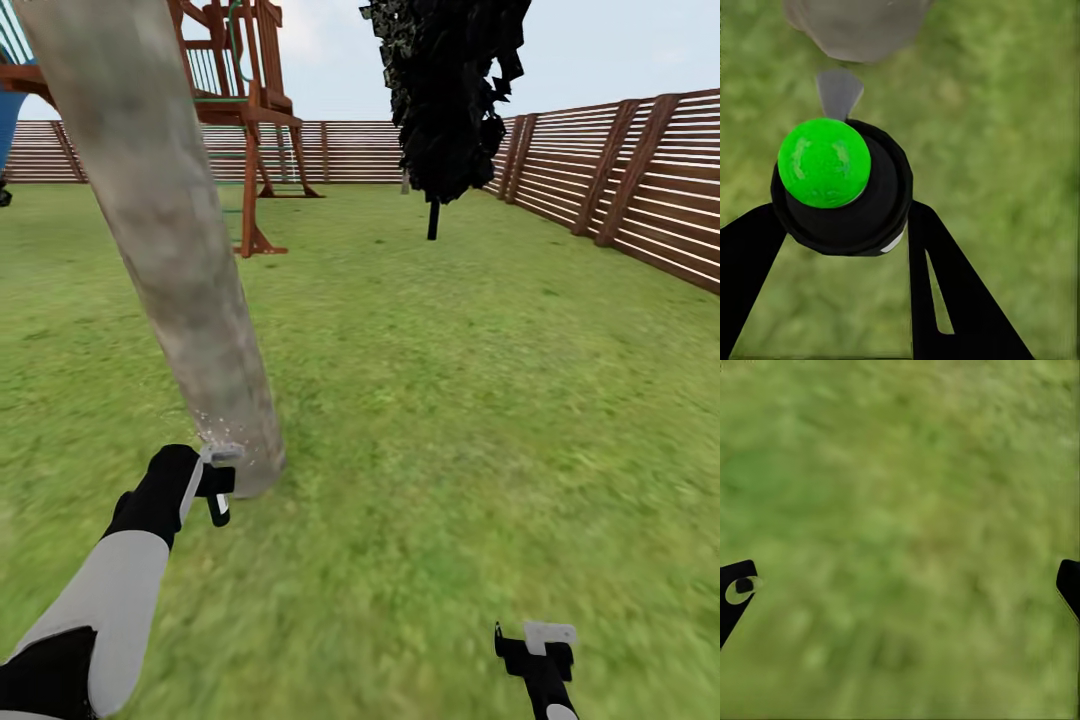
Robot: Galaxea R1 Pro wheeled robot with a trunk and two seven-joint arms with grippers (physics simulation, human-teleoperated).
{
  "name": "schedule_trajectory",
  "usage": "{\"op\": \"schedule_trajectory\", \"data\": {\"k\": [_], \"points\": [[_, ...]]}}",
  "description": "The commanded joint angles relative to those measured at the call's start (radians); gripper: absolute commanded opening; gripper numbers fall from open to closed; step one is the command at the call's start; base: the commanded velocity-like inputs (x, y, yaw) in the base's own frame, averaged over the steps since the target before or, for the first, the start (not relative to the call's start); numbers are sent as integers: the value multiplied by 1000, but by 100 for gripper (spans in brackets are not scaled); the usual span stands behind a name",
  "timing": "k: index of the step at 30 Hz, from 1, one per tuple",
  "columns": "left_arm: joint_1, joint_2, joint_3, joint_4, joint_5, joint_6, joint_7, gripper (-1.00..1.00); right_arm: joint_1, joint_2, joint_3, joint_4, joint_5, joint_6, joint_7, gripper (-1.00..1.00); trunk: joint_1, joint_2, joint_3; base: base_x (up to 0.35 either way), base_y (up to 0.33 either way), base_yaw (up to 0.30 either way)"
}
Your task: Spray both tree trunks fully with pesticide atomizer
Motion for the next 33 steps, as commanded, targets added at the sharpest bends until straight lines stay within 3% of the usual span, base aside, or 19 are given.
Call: {"op": "schedule_trajectory", "data": {"k": [1, 7, 11, 13, 15, 17, 18, 24, 33], "points": [[-1, -1, 3, -1, -11, 3, -9, -100, 0, 0, -7, 1, 10, -2, -2, 100, 0, 0, -1, 40, -274, 262], [-3, -4, 8, -1, -9, 3, -8, -100, 0, 0, -7, 1, 10, -2, -2, 100, 0, 0, -1, 178, -223, 276], [-2, 22, 5, -3, -11, 5, -7, -100, 0, 0, -7, 1, 10, -2, -2, 100, 0, 0, -1, 246, -176, 278], [-2, 13, -2, -2, -9, 4, -6, -100, 0, 0, -7, 1, 10, -2, -2, 100, 0, 0, -1, 237, -189, 278], [-4, -19, -99, -1, -9, 3, -4, -100, 0, 0, -7, 1, 10, -2, -2, 100, 0, 0, -1, 235, -194, 278], [-6, -26, -121, -1, -7, 5, -4, -100, 0, 0, -7, 1, 10, -2, -2, 100, 0, 0, -1, 234, -195, 278], [-6, -27, -125, -1, -6, 6, -4, -100, 0, 0, -7, 1, 10, -2, -2, 100, 0, 0, -1, 213, -206, 278], [-1, 28, -130, 2, -5, 7, -5, -100, 0, 0, -7, 1, 11, -2, -2, 100, 0, 0, -1, -49, -264, 278], [-2, 14, -127, 1, -4, 6, -4, -100, 0, 0, -7, 1, 10, -2, -2, 100, 0, 0, -1, 80, -267, 61]]}}
